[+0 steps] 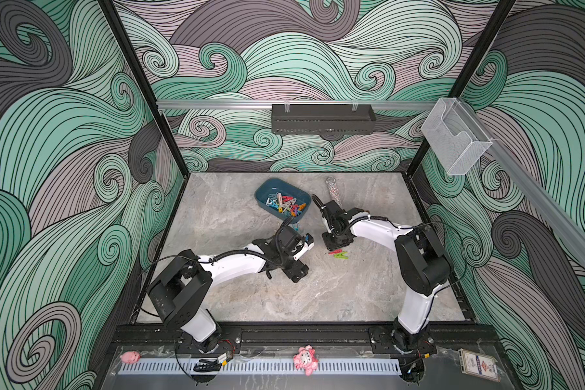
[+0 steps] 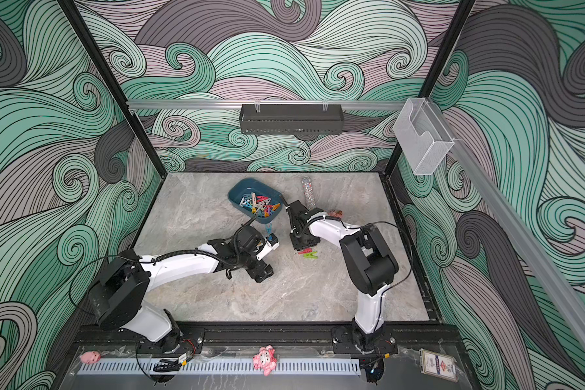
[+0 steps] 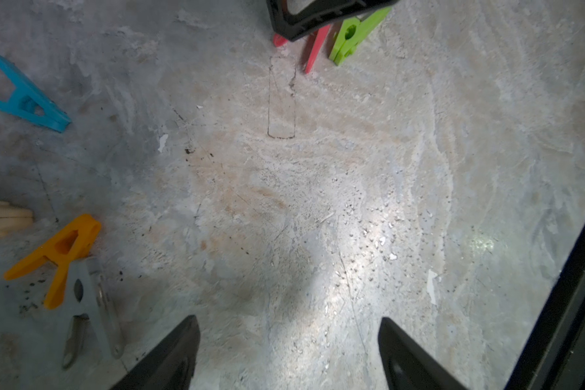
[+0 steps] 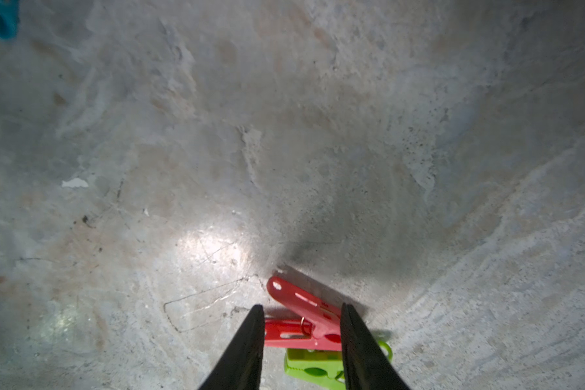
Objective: Put the clothespins into the storage box
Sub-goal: Pick up the clothespin from the center of the board.
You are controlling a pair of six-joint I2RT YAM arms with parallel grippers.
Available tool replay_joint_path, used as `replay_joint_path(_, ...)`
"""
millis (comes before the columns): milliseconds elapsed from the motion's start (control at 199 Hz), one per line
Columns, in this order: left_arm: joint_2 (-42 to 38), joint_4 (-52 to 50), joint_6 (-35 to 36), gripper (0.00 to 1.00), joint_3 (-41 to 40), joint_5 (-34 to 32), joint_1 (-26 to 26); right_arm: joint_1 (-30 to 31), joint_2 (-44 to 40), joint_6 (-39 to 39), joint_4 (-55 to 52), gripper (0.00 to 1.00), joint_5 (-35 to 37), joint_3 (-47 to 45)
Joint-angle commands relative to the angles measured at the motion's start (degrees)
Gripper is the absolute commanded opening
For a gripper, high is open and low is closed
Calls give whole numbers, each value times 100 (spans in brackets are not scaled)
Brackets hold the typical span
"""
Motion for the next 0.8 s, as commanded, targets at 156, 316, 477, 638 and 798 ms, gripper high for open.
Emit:
replay_joint_path(156,-182,-15,-62,85,-25,-171,-4,28,280,-252,-173,40,105,207)
replay_joint_path(316,-198,-8,-133,85,-44,-277,-3,27,456,-270,-181,36,176,339)
replay_joint_path(477,-243,33,-228,85,-79,-448,5,26,507,-215,-120,20,214,352)
replay_joint_path(638,-386,106,-462,85,-156,-942,93,59,343,-71,-5,9,288,324)
replay_joint_path(798,-521,-161,-993,85,-69,-1779,351,176,115,132,-65,7,234,651)
